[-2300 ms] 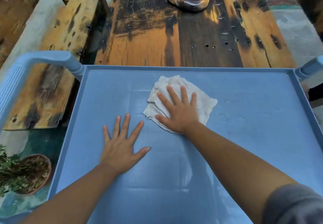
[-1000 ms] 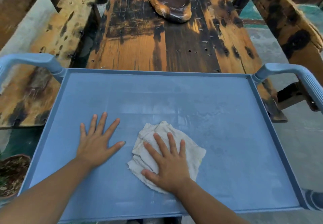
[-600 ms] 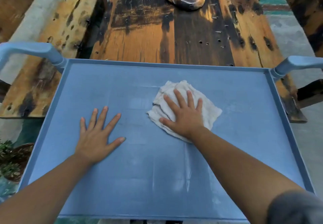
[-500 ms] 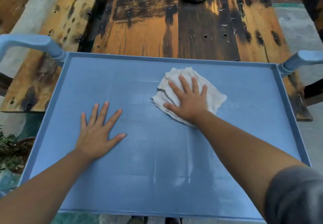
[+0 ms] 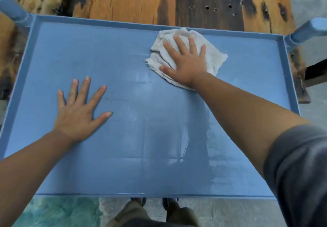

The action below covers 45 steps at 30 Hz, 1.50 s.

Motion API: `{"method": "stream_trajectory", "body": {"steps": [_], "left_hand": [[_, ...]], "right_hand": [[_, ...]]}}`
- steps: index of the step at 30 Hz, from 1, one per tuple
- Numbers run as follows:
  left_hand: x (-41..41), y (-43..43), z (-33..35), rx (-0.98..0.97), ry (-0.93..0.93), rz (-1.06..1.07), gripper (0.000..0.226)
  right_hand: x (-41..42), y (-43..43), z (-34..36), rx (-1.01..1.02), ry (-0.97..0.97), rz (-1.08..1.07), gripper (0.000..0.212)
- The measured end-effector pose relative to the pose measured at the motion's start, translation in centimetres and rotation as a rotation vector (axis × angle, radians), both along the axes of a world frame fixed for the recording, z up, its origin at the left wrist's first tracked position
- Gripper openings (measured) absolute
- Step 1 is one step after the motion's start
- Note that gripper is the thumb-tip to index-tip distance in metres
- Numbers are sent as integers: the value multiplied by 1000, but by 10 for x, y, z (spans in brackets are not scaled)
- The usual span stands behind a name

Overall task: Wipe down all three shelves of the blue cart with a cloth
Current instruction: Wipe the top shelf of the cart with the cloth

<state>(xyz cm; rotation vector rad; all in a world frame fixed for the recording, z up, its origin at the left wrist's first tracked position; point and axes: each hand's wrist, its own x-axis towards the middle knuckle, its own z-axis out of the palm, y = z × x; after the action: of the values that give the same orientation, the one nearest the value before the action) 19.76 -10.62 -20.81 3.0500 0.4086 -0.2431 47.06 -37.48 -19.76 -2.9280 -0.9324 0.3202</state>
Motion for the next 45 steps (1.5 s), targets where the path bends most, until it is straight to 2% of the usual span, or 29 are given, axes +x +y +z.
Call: {"method": "stream_trajectory", "body": {"steps": [5,16,27,30,33,36,38,41,45], "left_hand": [[0,-7,4,-6,13,27,78],[-9,-20,1,22,5,36,79],[-19,-39,4,-3,26,84,77],[-12,-56,13,-57,62,158,69],[7,-93,26,-81,-54,123,55],[34,-144,33,-260,-107,69,56],[46,-168,28,-337,-67,109,58],[48,-183,9,-192,14,108,66],[46,-183,-1,-106,-31,93,69]], "right_hand": [[-37,-15,0,-10,5,-3,81],[-199,-84,-3,24,-33,28,83],[-259,-128,3,19,-22,74,85],[-260,-129,8,1,6,79,83],[-262,-130,11,9,34,70,83],[-262,-131,13,23,34,59,83],[-263,-132,14,33,19,55,83],[-273,-148,8,73,-3,51,86],[-277,-176,-2,118,-69,92,87]]}}
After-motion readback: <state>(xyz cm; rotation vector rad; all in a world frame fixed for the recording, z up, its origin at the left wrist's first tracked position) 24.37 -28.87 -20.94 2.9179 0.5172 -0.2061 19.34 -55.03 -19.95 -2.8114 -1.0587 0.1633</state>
